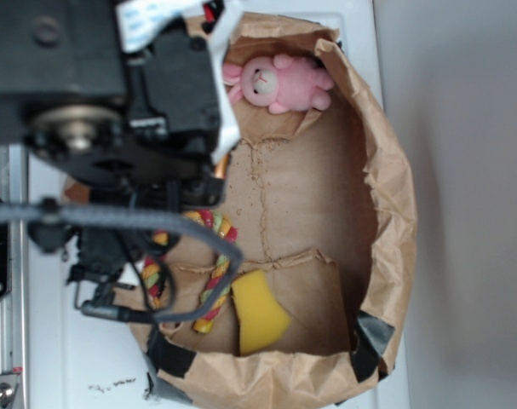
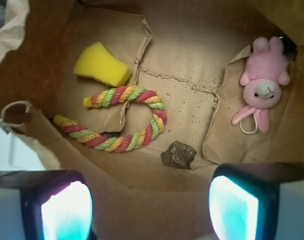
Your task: Grab the rock.
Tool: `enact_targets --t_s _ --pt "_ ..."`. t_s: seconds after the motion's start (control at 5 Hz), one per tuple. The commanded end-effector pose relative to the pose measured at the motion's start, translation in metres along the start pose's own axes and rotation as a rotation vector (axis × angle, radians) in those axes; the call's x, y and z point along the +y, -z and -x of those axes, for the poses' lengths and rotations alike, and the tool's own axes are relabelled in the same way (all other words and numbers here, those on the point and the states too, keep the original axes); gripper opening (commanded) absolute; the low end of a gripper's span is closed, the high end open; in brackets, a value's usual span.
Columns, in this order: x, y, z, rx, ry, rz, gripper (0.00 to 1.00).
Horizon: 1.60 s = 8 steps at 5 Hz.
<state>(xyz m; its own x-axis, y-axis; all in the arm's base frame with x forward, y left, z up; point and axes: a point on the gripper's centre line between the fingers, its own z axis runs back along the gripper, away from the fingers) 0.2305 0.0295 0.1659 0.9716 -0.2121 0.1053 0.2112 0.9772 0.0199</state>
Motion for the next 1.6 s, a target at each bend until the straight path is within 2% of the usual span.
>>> enact_targets --t_s 0.0,0.2,0.8,1.0,1.2,1.4 --pt "0.008 0.000 -0.023 -0.024 -0.023 -0.046 1.00" --pt "0.010 0.013 -0.020 0.002 -0.040 -0.064 1.00" --pt "0.010 0.013 -0.020 0.002 -0.040 -0.064 1.00" --pt "0.001 0.034 -0.004 0.007 0.012 -0.082 1.00" --pt "0.014 0.061 -0.009 0.011 -0.026 -0.154 1.00" --pt "0.018 0.068 -0.015 0.035 -0.063 -0.128 1.00"
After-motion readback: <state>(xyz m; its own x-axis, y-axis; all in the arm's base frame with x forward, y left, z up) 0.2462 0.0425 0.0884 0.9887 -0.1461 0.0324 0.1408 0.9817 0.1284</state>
